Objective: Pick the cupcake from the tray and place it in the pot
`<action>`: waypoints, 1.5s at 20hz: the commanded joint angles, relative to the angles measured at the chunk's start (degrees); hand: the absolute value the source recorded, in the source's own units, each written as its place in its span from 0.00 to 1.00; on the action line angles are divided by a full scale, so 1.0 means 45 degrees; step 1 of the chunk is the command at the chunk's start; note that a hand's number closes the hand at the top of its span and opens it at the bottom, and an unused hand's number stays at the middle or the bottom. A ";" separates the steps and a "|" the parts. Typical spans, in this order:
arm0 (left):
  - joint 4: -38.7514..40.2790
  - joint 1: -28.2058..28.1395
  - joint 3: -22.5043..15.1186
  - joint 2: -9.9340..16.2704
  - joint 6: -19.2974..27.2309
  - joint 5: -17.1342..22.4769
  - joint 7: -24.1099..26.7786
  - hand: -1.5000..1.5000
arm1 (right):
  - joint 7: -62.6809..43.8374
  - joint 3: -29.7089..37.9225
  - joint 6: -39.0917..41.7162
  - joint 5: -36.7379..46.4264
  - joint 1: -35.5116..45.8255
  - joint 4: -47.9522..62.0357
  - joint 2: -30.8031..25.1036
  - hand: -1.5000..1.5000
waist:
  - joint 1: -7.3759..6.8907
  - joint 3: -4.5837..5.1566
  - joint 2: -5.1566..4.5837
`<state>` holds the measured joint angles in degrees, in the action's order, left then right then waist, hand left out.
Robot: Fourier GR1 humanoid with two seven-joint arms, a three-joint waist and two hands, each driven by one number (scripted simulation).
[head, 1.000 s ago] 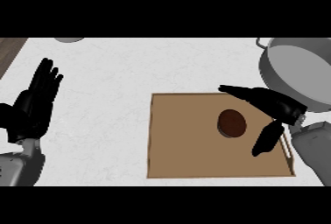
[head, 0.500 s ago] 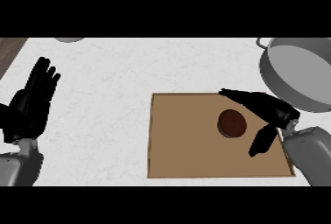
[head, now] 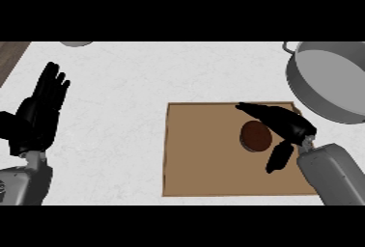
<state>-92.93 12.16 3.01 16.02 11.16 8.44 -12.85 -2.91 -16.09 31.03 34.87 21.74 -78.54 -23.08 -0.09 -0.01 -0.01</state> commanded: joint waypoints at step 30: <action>-0.0318 -0.0012 0.1055 -0.0327 -0.0704 -0.0383 -0.0493 0.50 | 0.6771 0.0145 -0.2121 0.2781 -0.7450 -0.5745 -0.3171 1.00 | 0.0156 0.0002 0.0030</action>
<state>-93.69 11.22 6.65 13.93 8.51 6.14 -13.50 25.64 -18.47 23.15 48.10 -5.55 -99.07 -35.40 1.10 0.06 0.30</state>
